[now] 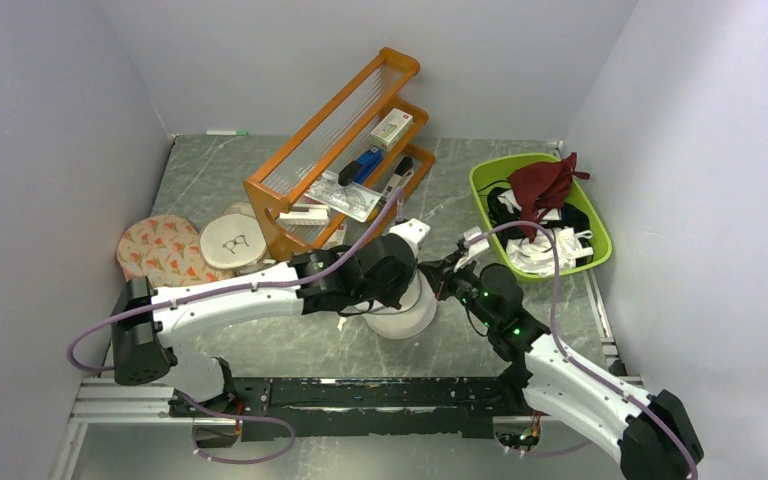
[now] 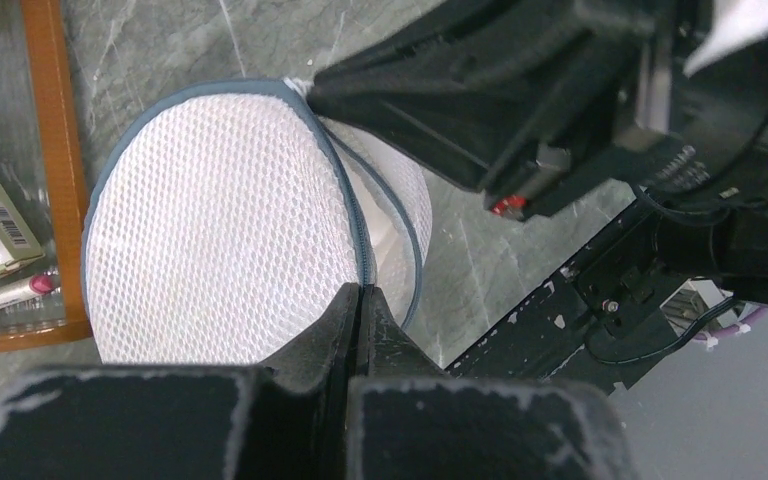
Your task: Unzip the laundry bag and remove the bra
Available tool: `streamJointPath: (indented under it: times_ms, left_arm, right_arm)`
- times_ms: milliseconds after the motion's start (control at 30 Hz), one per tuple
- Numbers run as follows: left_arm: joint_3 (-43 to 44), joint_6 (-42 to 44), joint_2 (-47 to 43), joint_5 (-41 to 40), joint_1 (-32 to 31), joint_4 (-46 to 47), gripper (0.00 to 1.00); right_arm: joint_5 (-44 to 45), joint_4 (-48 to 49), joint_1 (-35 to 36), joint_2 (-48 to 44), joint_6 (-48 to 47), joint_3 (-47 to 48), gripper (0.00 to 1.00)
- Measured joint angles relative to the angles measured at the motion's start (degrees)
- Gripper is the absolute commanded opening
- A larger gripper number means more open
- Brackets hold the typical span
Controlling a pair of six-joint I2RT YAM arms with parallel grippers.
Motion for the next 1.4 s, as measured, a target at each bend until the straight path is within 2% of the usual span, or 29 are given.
streamJointPath:
  times_ms: [267, 533, 667, 833, 1067, 1233, 1400]
  left_arm:
    - [-3.4, -0.9, -4.0, -1.1, -0.3, 0.1, 0.07]
    - [-6.2, -2.2, -5.6, -3.6, -0.3, 0.7, 0.08]
    - [-6.4, -3.1, -5.9, -3.6, -0.6, -0.5, 0.18]
    - [-6.5, -3.8, -6.7, -2.8, -1.2, -1.8, 0.35]
    - [-3.8, -3.0, -4.9, -1.2, -1.4, -1.7, 0.56]
    - [0.9, -2.1, -1.2, -1.2, -1.4, -0.6, 0.58]
    - [4.8, -1.3, 3.2, -3.6, -1.4, -0.9, 0.54]
  right_arm:
    - [2.5, 4.7, -1.6, 8.6, -1.2, 2.5, 0.00]
    - [-7.3, 7.4, -8.9, 10.7, 0.9, 3.0, 0.00]
    - [-11.0, 7.3, -10.2, 6.3, 1.2, 1.7, 0.00]
    - [-14.1, 5.2, -10.8, 0.2, 1.8, -0.4, 0.00]
    - [-19.9, 3.3, -11.0, -3.4, 3.6, -1.1, 0.00]
    - [-23.7, 2.8, -11.0, -5.0, 5.4, -1.2, 0.00]
    - [-25.7, 2.3, -11.0, -5.5, 6.1, -1.2, 0.00]
